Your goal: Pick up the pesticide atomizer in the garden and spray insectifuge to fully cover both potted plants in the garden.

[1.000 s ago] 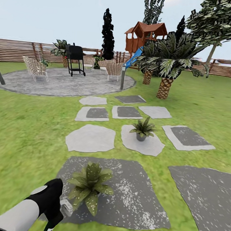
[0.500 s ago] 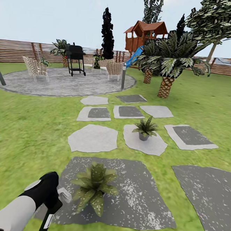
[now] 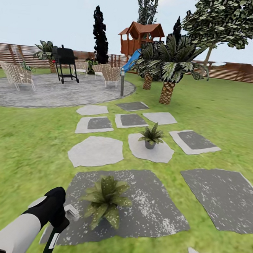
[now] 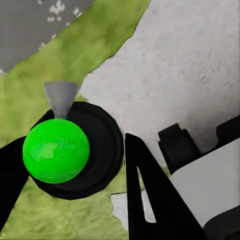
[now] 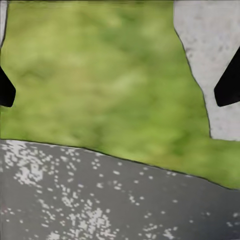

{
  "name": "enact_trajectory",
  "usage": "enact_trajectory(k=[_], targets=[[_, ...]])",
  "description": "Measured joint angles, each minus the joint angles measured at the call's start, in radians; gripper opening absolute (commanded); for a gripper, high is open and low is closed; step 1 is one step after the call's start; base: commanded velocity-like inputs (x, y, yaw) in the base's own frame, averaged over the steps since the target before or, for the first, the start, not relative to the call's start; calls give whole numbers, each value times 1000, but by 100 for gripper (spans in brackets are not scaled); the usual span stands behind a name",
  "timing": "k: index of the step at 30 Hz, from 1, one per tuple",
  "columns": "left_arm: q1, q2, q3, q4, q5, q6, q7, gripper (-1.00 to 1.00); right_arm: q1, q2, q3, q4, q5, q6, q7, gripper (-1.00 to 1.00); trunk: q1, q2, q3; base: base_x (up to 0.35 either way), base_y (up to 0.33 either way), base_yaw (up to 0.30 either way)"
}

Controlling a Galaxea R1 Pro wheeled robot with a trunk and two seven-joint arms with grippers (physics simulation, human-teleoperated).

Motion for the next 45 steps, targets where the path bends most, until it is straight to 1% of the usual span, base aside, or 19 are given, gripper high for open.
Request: enact_trajectory(k=[5, 12, 13, 15, 17, 20, 22, 25, 29, 31, 32, 34, 39, 42, 45], targets=[[-3, -1, 0, 0, 1, 3, -1, -100, 0, 0, 0, 0, 0, 0, 0, 100, 0, 0, 0, 105, 319, -297], [-7, -1, -1, -1, 1, 0, -2, -100, 0, 0, 0, 0, 0, 0, -1, 100, -1, 0, 0, 266, 238, -297], [-12, -2, -2, -1, 0, -1, -3, -100, 0, 0, 0, -1, 0, 0, -1, 100, -1, 0, 0, 280, 193, -285], [-49, 0, -2, 0, 1, -3, -6, -100, 0, 0, 0, -1, 0, 0, -1, 100, -1, 0, 0, 280, 113, -149], [-69, 0, -5, 1, -1, -4, -26, -100, 0, 0, 0, -1, 0, 0, -1, 100, -1, 0, 0, 260, 41, -49], [-79, 0, -36, 0, -27, -7, -60, -100, 0, 0, 0, -1, 0, 0, -1, 100, 0, 0, 0, 92, 9, -11], [-80, 0, -64, 0, -40, -6, -76, -100, 0, 0, 0, -1, 0, 0, -1, 100, 0, 0, 0, 19, 2, -2], [-80, -2, -78, 0, -44, -7, -101, -100, 0, 0, 0, -1, 0, 0, -1, 100, 0, 0, 0, 4, 0, 0], [-76, -1, -85, 1, -46, -10, -111, -100, 0, -1, 0, -1, 0, 0, -1, 100, 0, 0, 0, 0, 0, 0], [-72, 4, -103, 1, -46, -10, -112, -100, 0, -1, 0, -1, 0, 0, -1, 100, 0, 0, 0, 0, 0, -22], [-70, 7, -118, 2, -45, -10, -113, -100, 0, -1, 0, -1, 0, 0, -1, 100, 0, 0, 0, 0, 0, -114], [-68, 9, -128, 3, -46, -10, -113, -100, 0, -1, 0, -2, -1, 0, -1, 100, 0, 0, 0, 0, 0, -221], [-67, 9, -131, 3, -49, -9, -113, -100, 0, -1, 0, -2, -1, 0, 0, 100, 0, 0, 0, -89, 34, -286], [-66, 8, -131, 3, -49, -8, -113, -100, 0, -1, 0, -2, -1, 0, 0, 100, 0, 0, 0, -258, 178, -298], [-66, 8, -131, 3, -50, -7, -114, -100, 0, -1, 0, -1, -1, 0, 0, 100, 0, 0, 0, -113, 270, -98]])
